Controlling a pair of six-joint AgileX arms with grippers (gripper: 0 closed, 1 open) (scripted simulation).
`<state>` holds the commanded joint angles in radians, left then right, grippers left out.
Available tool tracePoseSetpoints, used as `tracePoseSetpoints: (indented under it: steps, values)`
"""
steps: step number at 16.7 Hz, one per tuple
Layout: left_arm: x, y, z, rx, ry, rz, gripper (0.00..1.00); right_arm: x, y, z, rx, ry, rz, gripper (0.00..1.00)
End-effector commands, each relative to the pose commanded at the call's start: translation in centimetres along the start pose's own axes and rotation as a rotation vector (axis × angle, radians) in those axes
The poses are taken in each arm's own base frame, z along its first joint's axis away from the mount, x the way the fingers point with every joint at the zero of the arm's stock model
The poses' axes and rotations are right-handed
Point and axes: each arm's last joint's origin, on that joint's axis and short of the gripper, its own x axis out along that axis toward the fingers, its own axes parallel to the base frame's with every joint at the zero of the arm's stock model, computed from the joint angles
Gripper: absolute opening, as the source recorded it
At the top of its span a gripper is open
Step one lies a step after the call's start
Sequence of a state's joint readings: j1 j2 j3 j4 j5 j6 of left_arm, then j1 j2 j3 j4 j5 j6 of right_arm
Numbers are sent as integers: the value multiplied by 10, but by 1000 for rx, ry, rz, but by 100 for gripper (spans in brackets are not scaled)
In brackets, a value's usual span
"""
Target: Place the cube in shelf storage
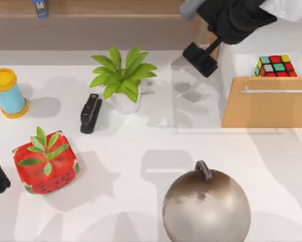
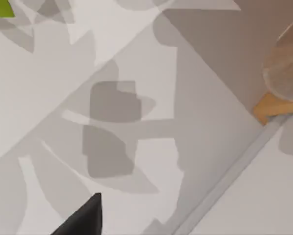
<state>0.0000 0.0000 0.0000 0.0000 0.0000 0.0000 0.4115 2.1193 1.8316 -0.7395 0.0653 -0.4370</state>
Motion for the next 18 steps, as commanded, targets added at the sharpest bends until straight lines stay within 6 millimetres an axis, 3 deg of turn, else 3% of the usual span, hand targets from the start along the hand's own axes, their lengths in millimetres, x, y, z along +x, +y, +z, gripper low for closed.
tracePoseSetpoints:
  steps: [4, 8, 11, 18]
  values:
    - [0, 0, 0, 0, 0, 0, 100, -14, -68, -17, 372, 207, 34, 100]
    - [0, 0, 0, 0, 0, 0, 100, -6, -107, -43, 645, 382, 49, 100]
    - [0, 0, 0, 0, 0, 0, 100, 5, -118, -56, 737, 454, 54, 100]
    - [0, 0, 0, 0, 0, 0, 100, 6, -117, -55, 736, 456, 55, 100]
